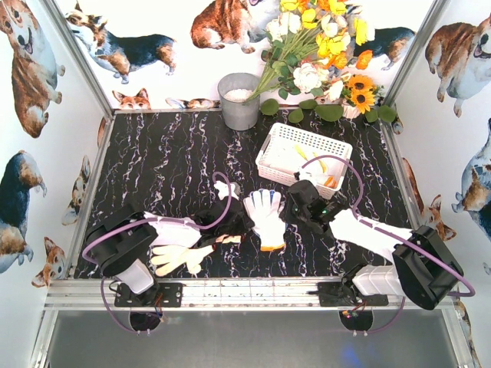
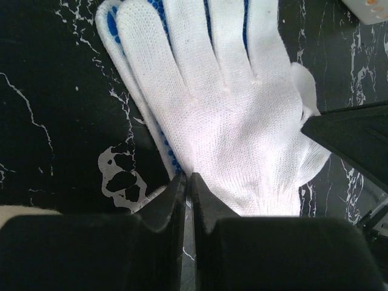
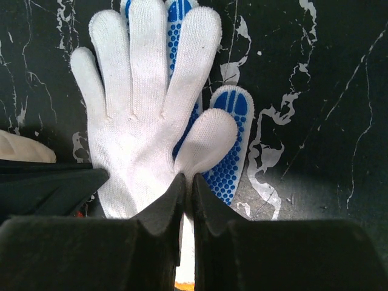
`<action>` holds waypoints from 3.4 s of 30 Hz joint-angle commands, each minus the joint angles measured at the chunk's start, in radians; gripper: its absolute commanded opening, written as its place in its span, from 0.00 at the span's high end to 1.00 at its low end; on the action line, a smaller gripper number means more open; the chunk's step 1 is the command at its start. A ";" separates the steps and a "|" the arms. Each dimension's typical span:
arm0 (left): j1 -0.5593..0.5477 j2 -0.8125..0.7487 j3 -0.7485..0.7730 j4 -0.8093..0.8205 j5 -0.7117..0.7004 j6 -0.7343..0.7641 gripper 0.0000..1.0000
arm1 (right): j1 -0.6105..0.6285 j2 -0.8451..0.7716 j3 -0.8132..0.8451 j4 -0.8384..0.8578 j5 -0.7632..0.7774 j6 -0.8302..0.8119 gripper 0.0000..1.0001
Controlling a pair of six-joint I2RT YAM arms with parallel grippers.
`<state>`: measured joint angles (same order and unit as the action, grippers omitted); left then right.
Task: Put the gloves into the storage basket
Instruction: Adjust the glove at the center of the board.
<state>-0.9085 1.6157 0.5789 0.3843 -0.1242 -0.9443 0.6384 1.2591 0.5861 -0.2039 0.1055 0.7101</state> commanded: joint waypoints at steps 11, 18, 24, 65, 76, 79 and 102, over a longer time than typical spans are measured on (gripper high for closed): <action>0.010 -0.005 0.021 -0.031 -0.048 0.029 1.00 | -0.008 0.055 0.044 0.108 0.026 -0.040 1.00; 0.016 0.001 0.030 -0.074 -0.086 0.042 1.00 | -0.008 0.116 0.053 0.118 0.046 -0.053 1.00; 0.017 -0.001 0.060 -0.105 -0.079 0.075 0.94 | -0.008 0.140 0.079 0.094 0.015 -0.066 0.92; -0.106 0.148 0.219 -0.131 0.185 0.240 0.88 | -0.020 -0.211 0.025 -0.193 0.038 0.030 0.74; -0.215 -0.079 -0.026 -0.114 0.303 0.286 0.83 | -0.020 -0.283 -0.025 -0.286 -0.166 -0.031 0.67; -0.230 -0.159 -0.032 -0.139 0.279 0.279 0.78 | -0.016 -0.284 -0.035 -0.317 -0.295 -0.060 0.66; -0.249 -0.346 -0.011 -0.289 0.097 0.267 0.61 | 0.096 -0.087 0.011 -0.267 -0.211 -0.130 0.70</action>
<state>-1.1427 1.2724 0.5518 0.0994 -0.0051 -0.6773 0.7235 1.1248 0.5591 -0.5404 -0.1299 0.6216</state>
